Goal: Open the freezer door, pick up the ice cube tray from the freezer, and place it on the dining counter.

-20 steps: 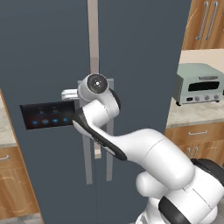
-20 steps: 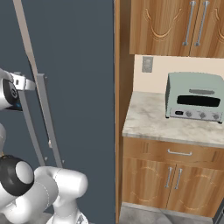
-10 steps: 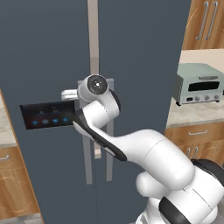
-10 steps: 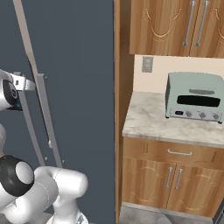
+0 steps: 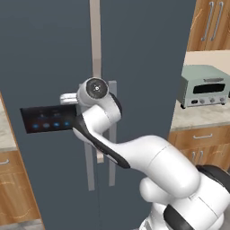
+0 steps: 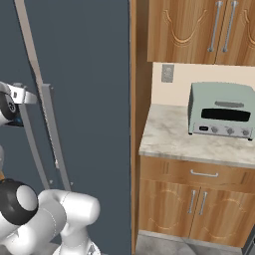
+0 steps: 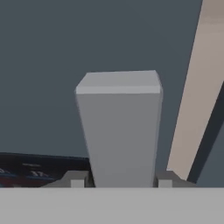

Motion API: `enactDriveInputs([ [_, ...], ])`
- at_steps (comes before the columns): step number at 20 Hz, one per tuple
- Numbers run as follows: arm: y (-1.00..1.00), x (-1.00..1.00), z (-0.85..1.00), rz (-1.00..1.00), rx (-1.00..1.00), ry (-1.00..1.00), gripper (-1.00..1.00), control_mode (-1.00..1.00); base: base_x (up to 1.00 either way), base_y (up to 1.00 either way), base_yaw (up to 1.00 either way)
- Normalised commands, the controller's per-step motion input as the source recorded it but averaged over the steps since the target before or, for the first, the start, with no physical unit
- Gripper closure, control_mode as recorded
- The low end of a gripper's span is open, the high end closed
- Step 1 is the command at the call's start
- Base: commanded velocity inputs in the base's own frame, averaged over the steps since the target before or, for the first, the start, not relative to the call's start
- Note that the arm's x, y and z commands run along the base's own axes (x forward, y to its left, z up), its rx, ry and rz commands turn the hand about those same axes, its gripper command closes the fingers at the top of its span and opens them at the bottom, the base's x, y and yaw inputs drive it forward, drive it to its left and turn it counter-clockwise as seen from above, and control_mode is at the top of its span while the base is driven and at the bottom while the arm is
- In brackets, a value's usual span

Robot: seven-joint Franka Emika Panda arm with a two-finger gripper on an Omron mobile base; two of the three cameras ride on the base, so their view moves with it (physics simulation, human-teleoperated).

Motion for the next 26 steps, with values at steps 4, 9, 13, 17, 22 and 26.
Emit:
enactDriveInputs([
  [4,0.43,-0.4,0.0,0.0,0.0,0.0,1.0,-1.0,0.0,0.0,0.0],
  [9,0.43,-0.54,0.0,0.0,0.0,0.0,1.0,-1.0,0.0,0.0,0.0],
  [13,0.41,-0.54,0.0,0.0,0.0,0.0,1.0,-1.0,0.0,0.0,0.0],
  [17,0.39,-0.58,0.0,0.0,0.0,0.0,1.0,-1.0,0.0,0.0,0.0],
  [22,0.41,-0.58,0.0,0.0,0.0,0.0,1.0,-1.0,0.0,0.0,0.0],
  [26,0.44,-0.5,0.0,0.0,0.0,0.0,1.0,-1.0,0.0,0.0,0.0],
])
